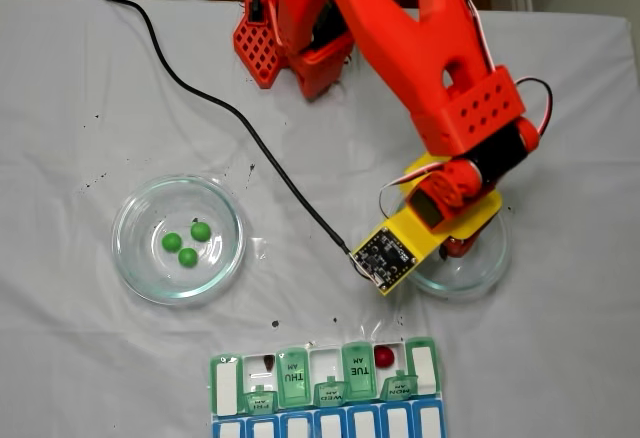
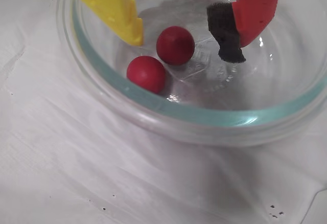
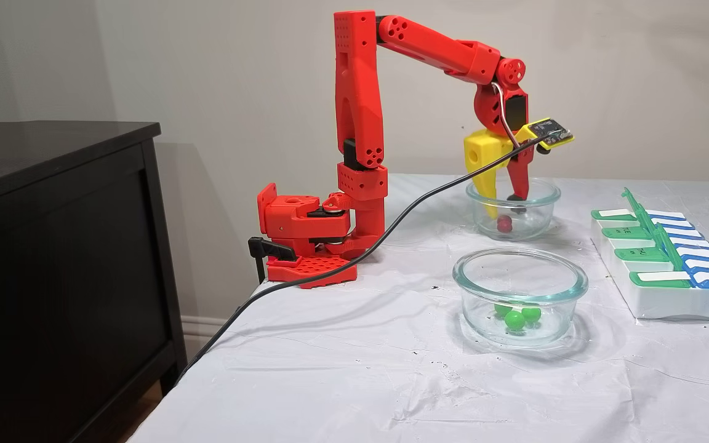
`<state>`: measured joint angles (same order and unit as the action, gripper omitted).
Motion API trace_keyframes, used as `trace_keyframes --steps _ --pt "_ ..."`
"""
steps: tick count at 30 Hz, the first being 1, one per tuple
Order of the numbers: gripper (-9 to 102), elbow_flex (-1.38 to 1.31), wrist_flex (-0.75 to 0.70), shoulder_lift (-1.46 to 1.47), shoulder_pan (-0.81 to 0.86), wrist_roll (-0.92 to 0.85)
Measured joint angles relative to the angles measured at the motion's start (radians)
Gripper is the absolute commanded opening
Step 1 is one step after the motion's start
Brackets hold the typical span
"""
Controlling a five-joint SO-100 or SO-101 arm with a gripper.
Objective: Sort medicines into box.
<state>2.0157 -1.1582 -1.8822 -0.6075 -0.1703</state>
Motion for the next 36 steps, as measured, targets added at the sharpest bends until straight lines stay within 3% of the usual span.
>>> trace_keyframes --steps 17,36 --pt "22 0.0 -0.023 0.006 -0.02 0.006" --pt "5 0.011 -0.015 0.031 -0.02 0.006"
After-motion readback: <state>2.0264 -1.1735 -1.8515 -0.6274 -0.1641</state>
